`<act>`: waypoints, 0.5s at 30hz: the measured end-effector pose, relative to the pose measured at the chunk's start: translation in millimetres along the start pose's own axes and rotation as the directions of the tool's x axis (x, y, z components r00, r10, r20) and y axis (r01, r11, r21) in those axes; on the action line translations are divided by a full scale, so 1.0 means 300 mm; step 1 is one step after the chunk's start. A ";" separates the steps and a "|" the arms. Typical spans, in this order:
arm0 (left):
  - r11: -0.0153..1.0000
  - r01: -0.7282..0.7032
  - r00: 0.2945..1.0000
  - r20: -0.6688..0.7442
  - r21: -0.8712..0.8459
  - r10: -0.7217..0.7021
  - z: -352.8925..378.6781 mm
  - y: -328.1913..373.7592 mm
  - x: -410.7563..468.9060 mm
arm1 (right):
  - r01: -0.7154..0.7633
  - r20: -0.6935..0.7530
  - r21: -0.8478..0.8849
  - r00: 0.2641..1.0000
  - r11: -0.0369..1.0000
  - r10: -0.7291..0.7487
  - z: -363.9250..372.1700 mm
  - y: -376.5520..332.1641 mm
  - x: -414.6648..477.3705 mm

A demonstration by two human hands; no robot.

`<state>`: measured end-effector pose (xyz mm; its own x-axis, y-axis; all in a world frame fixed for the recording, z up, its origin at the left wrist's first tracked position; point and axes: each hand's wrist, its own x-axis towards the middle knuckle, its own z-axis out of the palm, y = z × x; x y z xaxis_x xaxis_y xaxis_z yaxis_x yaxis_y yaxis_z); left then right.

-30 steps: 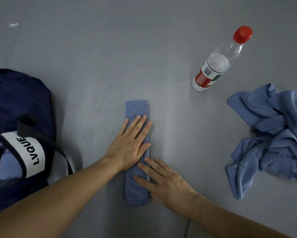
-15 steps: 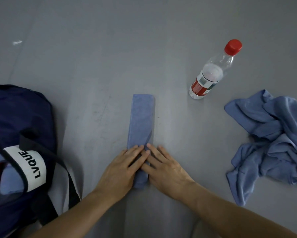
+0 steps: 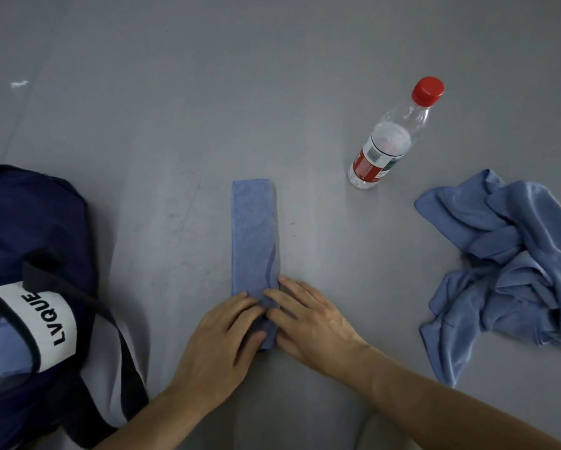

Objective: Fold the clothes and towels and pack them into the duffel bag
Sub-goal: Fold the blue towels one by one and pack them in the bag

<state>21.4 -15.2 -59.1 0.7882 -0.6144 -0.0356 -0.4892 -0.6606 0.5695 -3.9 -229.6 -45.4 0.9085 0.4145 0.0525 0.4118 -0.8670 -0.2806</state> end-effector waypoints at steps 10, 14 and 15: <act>0.997 0.058 0.998 0.015 -0.049 -0.058 -0.052 -0.034 0.043 | -0.388 0.131 0.357 0.921 0.850 0.366 0.000 -0.045 0.022; 0.987 0.142 0.990 -0.008 -0.079 -0.143 -0.073 -0.025 0.095 | -0.420 0.163 0.359 0.908 0.833 0.387 -0.009 -0.047 0.042; 0.984 0.157 0.988 0.001 -0.085 -0.157 -0.079 -0.023 0.110 | -0.415 0.120 0.370 0.908 0.831 0.401 -0.016 -0.050 0.044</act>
<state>59.5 -20.7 -44.7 0.8547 -0.5037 -0.1257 -0.3263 -0.7096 0.6246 2.1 -212.4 -35.9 0.9818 0.0623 -0.1794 -0.0612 -0.7902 -0.6097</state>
